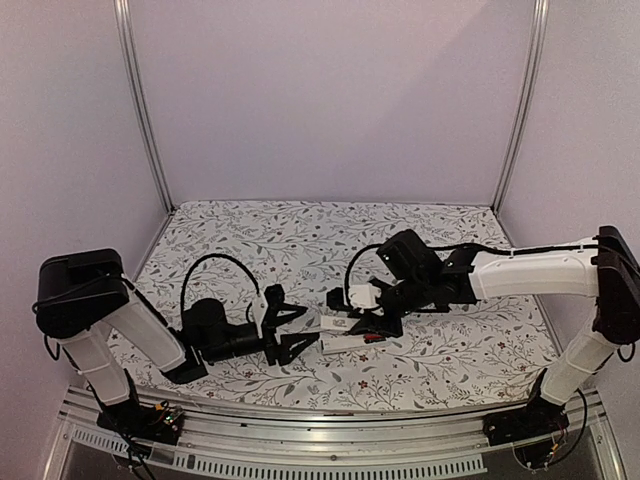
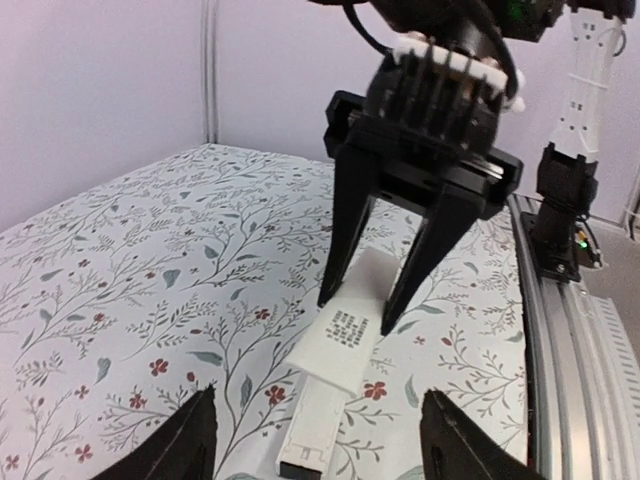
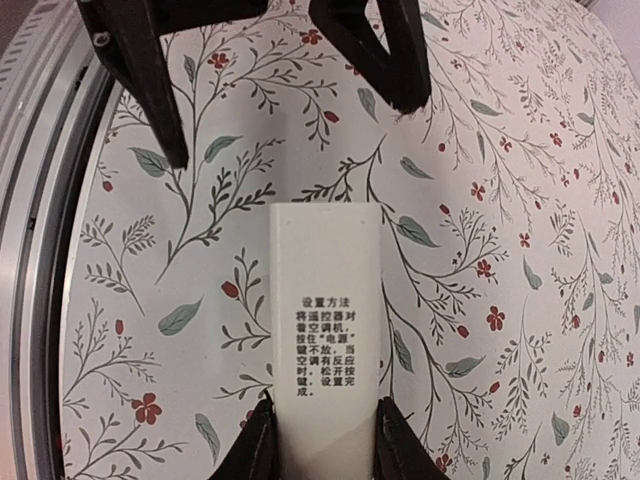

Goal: Load the batteries into the remote control
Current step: Pass from the left arm to the right, then load the battery cover onto the remote control without the battery cover.

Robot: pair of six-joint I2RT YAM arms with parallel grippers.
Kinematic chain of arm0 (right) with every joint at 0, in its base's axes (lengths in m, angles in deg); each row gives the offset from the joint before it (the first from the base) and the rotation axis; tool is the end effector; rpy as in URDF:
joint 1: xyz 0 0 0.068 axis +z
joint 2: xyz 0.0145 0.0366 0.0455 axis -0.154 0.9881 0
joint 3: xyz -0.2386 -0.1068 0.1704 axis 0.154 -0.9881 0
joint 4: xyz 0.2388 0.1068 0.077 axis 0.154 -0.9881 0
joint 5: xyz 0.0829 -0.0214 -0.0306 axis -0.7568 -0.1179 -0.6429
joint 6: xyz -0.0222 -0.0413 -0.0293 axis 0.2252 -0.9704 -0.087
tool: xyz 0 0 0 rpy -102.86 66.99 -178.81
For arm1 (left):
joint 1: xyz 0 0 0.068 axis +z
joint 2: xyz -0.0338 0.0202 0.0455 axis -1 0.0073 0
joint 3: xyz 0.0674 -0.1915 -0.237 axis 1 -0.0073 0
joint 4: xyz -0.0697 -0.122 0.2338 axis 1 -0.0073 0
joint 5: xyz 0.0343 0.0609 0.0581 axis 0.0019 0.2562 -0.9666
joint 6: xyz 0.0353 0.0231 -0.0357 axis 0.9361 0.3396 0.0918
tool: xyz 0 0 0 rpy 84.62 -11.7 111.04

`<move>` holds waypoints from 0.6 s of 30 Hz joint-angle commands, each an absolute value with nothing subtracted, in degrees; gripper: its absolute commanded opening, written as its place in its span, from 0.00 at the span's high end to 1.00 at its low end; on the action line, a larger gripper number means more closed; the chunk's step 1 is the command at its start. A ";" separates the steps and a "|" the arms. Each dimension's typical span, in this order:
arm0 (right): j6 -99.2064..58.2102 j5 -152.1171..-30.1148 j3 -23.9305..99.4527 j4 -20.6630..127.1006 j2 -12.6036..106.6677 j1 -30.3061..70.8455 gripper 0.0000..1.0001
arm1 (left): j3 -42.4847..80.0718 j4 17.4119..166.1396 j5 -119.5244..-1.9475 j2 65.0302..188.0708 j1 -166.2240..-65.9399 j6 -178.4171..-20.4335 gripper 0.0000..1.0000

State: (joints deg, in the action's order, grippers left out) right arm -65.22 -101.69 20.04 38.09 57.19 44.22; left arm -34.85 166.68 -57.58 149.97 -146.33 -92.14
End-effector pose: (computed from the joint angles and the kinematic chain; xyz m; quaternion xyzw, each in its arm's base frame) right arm 0.1986 0.2838 0.2439 -0.6984 0.6090 0.1925 0.3229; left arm 0.1472 -0.2380 0.1646 0.3811 0.6189 -0.4092 0.5517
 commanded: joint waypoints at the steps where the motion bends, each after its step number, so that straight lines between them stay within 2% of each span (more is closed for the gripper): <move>1: -70.44 -96.09 25.99 27.14 63.58 43.83 0.79 | -37.72 177.85 -68.75 149.12 -146.89 -101.24 0.35; 7: -76.76 -93.33 32.39 20.71 68.68 43.87 0.77 | -39.31 174.42 -73.00 150.46 -147.06 -106.45 0.51; 18: -78.55 -92.24 37.57 15.81 74.54 44.75 0.75 | -38.02 176.01 -75.19 155.72 -147.06 -107.78 0.54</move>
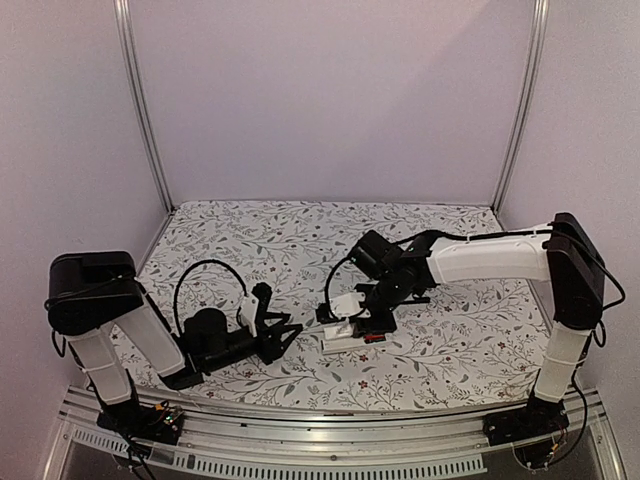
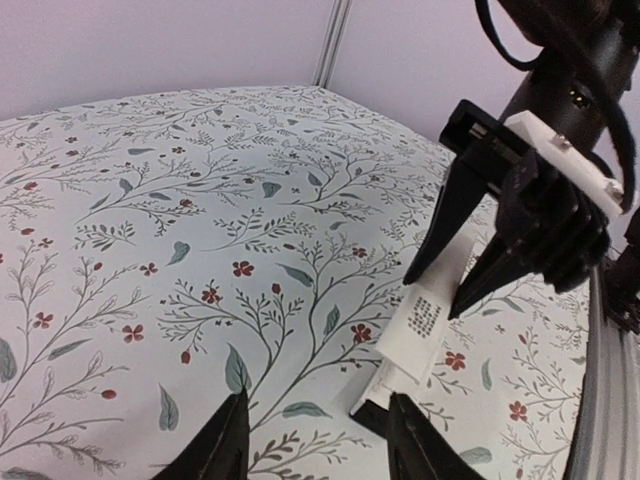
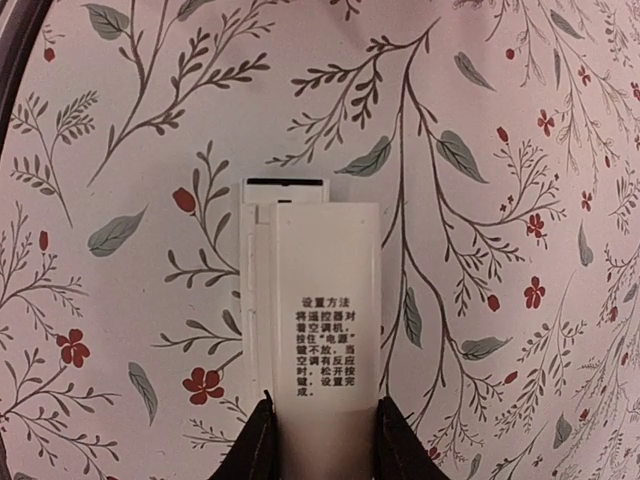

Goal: Load the batteries into the remote control
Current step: Load the battery cover onto the remote control without the battery cover.

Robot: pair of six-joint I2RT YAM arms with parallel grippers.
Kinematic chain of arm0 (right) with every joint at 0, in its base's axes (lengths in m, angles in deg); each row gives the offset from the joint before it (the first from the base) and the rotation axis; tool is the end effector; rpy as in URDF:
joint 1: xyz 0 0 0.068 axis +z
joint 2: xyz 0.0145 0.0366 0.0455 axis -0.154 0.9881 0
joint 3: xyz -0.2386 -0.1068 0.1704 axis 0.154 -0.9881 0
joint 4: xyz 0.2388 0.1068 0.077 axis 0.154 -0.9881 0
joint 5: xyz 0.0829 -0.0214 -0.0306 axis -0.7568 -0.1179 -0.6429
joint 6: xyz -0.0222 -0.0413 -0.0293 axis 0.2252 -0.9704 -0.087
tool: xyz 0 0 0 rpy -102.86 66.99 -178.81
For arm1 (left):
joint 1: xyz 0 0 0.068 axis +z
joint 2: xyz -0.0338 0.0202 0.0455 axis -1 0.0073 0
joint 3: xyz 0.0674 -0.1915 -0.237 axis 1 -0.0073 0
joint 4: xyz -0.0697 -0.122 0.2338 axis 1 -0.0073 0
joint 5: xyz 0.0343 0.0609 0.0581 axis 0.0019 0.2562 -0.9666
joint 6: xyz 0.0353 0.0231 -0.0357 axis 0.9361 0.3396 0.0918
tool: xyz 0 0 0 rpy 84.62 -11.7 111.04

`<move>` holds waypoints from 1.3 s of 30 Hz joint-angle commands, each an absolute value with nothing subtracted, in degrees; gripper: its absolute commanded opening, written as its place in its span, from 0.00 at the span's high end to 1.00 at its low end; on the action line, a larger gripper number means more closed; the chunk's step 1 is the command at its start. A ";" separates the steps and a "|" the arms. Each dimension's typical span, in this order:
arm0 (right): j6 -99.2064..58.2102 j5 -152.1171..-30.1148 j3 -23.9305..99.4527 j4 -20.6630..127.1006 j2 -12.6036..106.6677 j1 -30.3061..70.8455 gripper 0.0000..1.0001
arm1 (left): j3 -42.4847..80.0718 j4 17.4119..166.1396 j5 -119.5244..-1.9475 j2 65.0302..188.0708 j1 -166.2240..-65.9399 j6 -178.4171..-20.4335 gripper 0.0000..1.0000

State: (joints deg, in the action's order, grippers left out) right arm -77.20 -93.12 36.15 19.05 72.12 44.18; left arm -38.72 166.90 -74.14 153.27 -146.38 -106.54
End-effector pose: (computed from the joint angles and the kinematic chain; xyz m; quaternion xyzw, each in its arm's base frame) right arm 0.2342 0.3216 0.2177 -0.7741 0.5952 0.0878 0.1972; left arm 0.1479 -0.2198 0.1371 0.2231 0.7341 -0.3648 0.5275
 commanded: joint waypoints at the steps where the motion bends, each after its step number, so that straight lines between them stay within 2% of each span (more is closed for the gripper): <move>1: -78.55 -92.37 37.62 15.96 74.72 44.76 0.75 | -38.22 176.92 -75.04 156.13 -146.99 -107.94 0.54; 39: -76.01 -95.93 41.01 14.61 78.91 45.49 0.69 | -38.07 175.44 -76.17 156.61 -146.97 -106.77 0.54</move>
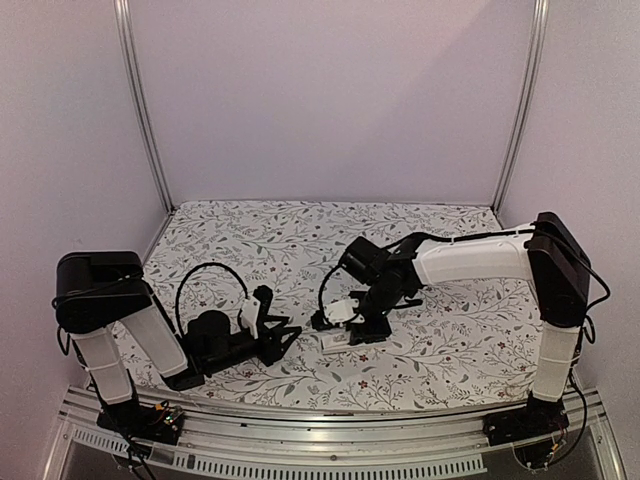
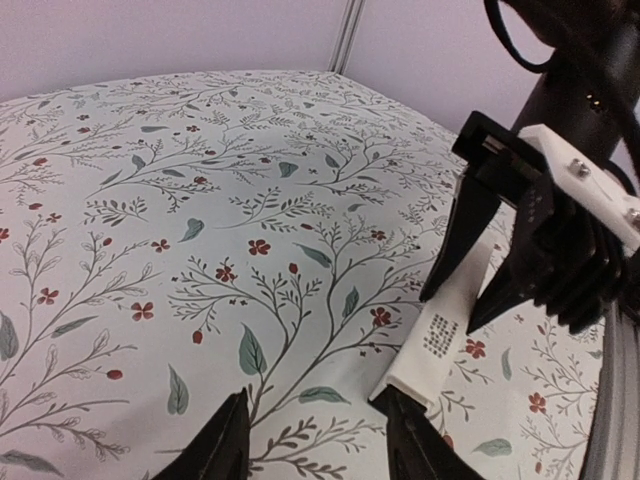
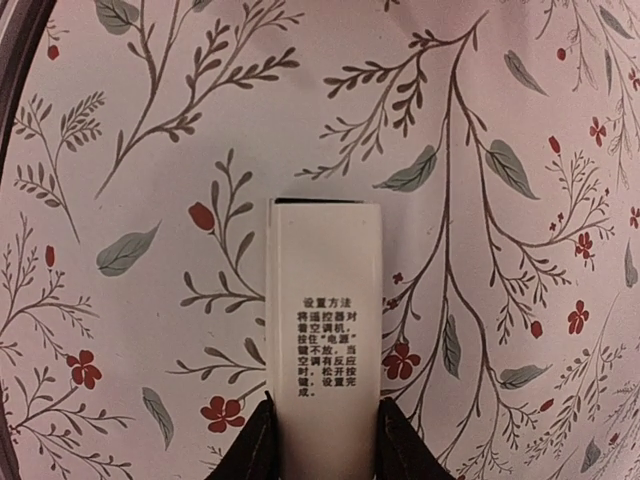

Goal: Load the batteries into the remote control
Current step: Load the battery cover onto the remote control without the battery cover.

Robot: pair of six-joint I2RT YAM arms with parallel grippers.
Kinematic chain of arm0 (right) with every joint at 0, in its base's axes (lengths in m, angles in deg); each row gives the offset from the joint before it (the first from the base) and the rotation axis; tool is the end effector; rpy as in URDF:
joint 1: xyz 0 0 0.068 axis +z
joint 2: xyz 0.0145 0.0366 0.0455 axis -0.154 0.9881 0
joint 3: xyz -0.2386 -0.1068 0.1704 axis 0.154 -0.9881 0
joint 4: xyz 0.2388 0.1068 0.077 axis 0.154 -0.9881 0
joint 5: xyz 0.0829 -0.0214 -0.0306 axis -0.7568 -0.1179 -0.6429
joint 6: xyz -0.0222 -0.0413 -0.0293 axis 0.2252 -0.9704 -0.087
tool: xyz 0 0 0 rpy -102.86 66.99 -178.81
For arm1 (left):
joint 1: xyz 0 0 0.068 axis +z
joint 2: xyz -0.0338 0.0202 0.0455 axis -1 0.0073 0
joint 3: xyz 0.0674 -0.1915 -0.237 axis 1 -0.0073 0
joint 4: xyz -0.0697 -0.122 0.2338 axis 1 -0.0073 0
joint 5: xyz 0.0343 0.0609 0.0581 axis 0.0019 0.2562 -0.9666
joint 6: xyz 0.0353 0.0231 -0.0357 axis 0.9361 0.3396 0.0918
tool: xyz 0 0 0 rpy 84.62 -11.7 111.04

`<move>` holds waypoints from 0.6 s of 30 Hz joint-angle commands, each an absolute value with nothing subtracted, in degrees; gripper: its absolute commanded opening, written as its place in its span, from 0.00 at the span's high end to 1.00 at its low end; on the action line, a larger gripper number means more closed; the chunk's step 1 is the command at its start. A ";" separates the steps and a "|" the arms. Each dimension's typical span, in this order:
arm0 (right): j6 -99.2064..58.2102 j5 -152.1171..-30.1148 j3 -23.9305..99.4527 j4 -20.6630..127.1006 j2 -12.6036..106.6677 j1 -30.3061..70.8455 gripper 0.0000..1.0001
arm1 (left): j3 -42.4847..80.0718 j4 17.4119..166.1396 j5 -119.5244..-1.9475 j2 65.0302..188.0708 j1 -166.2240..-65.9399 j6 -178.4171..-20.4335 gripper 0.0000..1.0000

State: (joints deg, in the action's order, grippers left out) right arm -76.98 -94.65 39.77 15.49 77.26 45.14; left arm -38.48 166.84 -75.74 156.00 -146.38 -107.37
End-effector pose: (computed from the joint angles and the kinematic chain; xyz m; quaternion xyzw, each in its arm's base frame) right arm 0.2363 0.3376 0.1991 -0.7822 0.5955 0.1019 0.1521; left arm 0.1498 -0.2208 0.1260 0.2146 0.7510 -0.3487 0.5181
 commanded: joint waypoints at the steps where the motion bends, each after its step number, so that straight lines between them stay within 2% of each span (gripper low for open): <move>1: -75.94 -96.02 41.17 14.55 79.04 45.51 0.69 | -38.08 175.45 -76.18 156.66 -146.97 -106.75 0.54; 18: -75.30 -97.08 41.49 13.62 80.01 45.50 0.62 | -37.12 173.88 -76.10 156.79 -146.94 -106.26 0.54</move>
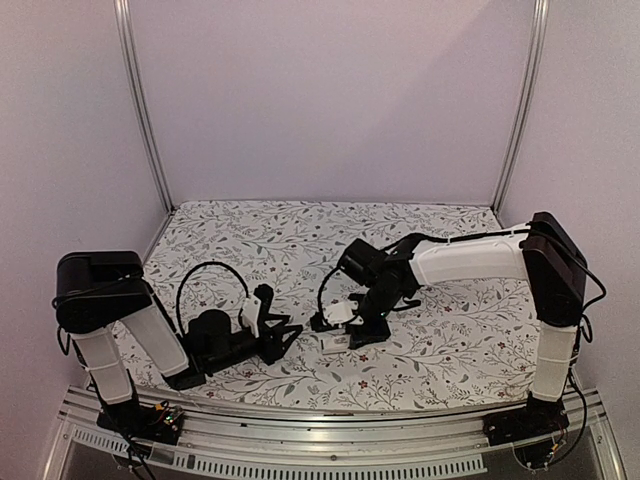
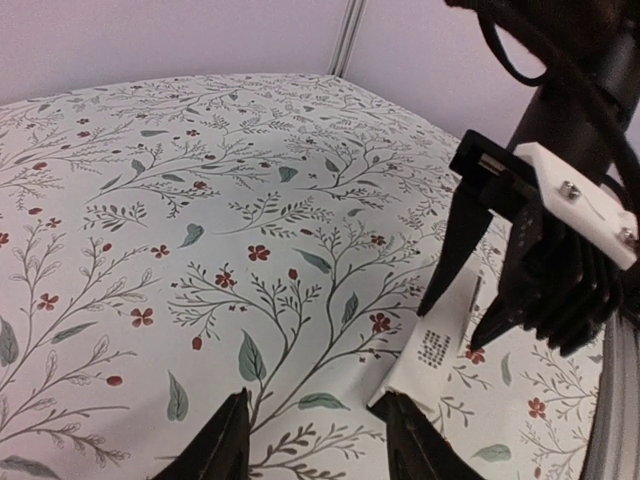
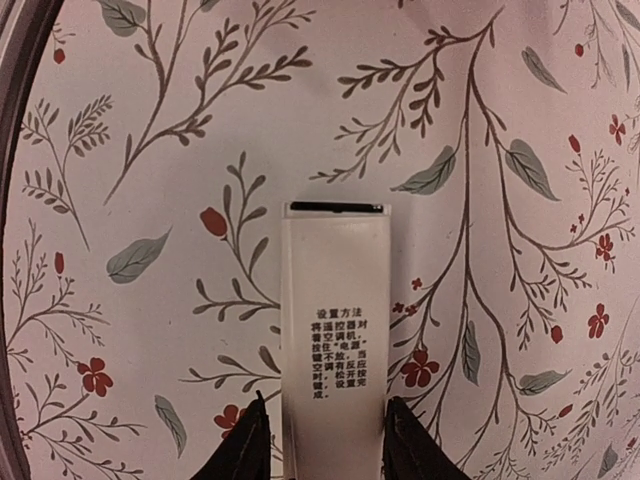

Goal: Load the batteries into the remote control
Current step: Load the battery cover onto the remote control without the battery cover.

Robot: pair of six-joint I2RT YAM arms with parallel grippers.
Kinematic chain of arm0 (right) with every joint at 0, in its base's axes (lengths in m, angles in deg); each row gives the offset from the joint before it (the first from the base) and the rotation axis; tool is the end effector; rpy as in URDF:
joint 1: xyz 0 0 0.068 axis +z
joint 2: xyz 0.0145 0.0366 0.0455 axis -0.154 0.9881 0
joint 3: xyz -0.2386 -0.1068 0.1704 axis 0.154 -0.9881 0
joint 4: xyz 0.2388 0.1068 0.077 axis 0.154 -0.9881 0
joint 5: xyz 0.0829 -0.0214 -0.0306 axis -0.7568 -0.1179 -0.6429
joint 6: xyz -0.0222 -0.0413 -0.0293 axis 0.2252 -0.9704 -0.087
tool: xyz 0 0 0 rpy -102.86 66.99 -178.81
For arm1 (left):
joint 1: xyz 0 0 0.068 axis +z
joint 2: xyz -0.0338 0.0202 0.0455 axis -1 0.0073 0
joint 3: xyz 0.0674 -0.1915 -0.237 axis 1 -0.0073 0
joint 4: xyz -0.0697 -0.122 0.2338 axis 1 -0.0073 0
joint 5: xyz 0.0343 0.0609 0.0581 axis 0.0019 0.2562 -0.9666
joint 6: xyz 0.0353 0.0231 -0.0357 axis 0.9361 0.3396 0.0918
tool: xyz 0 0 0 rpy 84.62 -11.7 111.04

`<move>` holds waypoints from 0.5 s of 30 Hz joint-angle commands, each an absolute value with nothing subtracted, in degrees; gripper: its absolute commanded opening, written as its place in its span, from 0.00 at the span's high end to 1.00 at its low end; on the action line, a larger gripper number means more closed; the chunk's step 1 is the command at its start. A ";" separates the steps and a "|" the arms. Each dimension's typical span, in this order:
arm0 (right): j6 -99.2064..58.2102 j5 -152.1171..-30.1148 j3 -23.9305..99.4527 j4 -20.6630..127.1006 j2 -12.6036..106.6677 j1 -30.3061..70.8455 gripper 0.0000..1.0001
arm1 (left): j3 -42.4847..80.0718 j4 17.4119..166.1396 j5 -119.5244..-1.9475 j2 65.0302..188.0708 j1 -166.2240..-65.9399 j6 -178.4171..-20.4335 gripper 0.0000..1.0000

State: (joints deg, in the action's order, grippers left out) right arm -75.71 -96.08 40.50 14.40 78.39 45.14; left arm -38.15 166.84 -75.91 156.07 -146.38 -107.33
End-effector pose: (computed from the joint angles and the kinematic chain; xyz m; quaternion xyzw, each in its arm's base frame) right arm 0.2368 0.3398 0.1945 -0.7764 0.6042 0.1154 0.1374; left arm 0.1508 -0.2221 0.1267 0.2134 0.7498 -0.3487 0.5202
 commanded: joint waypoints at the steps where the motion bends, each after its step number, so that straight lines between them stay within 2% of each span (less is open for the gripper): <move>1: -75.22 -97.05 41.49 13.67 79.99 45.48 0.62 | -37.12 173.87 -76.07 156.81 -146.93 -106.27 0.54; 5: -74.88 -97.13 42.08 14.34 79.91 45.49 0.59 | -37.27 173.83 -75.86 156.98 -146.95 -106.07 0.54; 9: -73.89 -98.93 43.18 15.54 79.28 45.46 0.51 | -37.74 174.14 -75.76 156.93 -146.97 -104.15 0.51; 12: -73.47 -100.44 43.51 17.24 77.36 45.46 0.44 | -38.34 174.47 -75.24 155.90 -146.92 -101.05 0.46; 15: -73.46 -102.28 43.51 18.47 74.79 45.50 0.40 | -37.99 171.55 -73.10 153.79 -146.95 -96.21 0.37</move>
